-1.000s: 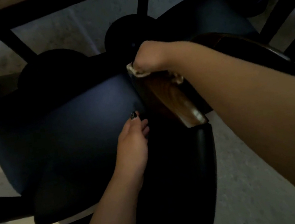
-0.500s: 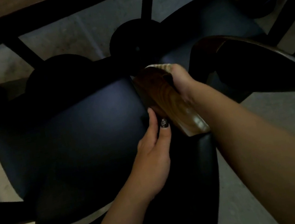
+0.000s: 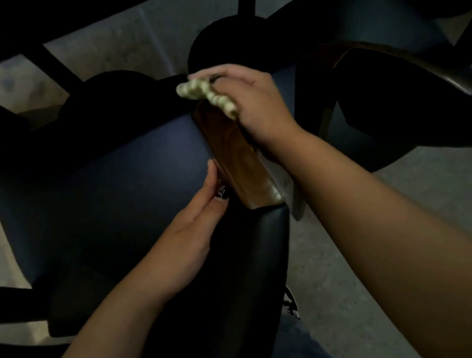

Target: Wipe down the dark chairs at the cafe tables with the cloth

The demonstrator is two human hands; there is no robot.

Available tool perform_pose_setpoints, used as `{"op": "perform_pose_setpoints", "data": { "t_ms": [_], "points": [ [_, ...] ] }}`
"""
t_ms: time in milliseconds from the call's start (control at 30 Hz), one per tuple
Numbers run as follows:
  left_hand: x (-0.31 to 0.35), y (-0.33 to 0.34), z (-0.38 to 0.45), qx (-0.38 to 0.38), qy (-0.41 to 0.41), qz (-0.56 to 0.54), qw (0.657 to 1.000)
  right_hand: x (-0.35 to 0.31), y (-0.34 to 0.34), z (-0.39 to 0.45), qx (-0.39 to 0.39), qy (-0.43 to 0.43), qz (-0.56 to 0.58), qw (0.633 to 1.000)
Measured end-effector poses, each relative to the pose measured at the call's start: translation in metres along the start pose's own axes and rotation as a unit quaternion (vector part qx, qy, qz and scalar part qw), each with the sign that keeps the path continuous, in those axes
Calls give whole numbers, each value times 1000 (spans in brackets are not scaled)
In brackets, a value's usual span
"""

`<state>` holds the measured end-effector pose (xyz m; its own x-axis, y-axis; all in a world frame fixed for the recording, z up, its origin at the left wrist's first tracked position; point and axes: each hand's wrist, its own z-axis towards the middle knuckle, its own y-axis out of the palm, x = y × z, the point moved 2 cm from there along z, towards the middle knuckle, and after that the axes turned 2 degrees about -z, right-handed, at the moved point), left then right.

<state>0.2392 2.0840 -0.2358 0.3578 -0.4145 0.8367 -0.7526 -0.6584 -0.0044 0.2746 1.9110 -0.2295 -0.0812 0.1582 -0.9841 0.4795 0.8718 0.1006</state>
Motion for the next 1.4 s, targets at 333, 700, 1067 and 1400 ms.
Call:
{"op": "perform_pose_setpoints", "data": {
  "t_ms": [333,700,1067,1400],
  "points": [
    [23,8,-19,18,7,114,993,-3,-5,-10,20,76,-112,991],
    [31,3,-20,61,50,221,972,-55,1,-105,-119,-33,-228,966],
    [65,16,-70,114,110,349,924,-65,4,-108,-76,-2,-387,919],
    [39,34,-159,204,55,390,896,-73,-21,-136,-235,-140,-447,852]
  ]
}}
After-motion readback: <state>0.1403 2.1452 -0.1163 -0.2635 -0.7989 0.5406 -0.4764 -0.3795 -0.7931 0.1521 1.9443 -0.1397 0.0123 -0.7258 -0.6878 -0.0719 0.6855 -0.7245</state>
